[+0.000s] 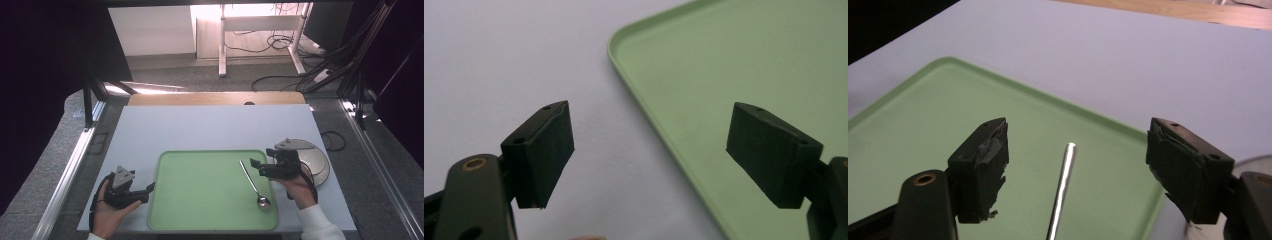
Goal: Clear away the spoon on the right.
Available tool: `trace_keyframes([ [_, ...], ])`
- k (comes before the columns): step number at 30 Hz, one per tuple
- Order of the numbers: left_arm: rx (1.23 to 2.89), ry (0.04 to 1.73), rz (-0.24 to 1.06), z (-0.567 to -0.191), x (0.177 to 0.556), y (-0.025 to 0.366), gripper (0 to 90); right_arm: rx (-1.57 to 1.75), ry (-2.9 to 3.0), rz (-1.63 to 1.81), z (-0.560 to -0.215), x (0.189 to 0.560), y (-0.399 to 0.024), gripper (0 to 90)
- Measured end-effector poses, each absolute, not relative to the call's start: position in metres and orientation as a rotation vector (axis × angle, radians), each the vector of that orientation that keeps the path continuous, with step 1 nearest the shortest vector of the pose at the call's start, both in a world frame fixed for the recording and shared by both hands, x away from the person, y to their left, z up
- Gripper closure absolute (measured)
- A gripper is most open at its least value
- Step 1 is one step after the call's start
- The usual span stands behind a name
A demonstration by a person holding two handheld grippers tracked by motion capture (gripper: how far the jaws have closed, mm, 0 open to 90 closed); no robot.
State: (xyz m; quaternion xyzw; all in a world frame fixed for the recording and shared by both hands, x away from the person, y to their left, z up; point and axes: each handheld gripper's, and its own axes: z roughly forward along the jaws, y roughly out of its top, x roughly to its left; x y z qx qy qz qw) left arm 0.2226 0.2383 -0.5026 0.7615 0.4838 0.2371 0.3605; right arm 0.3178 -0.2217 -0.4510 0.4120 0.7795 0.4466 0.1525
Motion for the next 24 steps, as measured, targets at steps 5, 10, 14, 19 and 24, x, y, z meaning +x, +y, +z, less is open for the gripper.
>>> trace_keyframes([
  [5,1.958,1.239,0.617,-0.501,0.224,0.237,18.3,1.197,2.173,1.301,-0.444,0.297,-0.243,24.0],
  [10,1.949,1.239,0.622,-0.498,0.227,0.237,18.0,1.183,2.13,1.31,-0.445,0.269,-0.271,23.8],
  [14,1.943,1.248,0.625,-0.498,0.229,0.239,17.8,1.166,2.115,1.323,-0.448,0.259,-0.291,23.9],
  [19,1.934,1.27,0.622,-0.499,0.233,0.242,17.7,1.205,2.087,1.298,-0.452,0.263,-0.298,23.9],
  [24,1.943,1.264,0.623,-0.5,0.234,0.242,17.6,1.177,2.095,1.296,-0.451,0.261,-0.293,23.7],
])
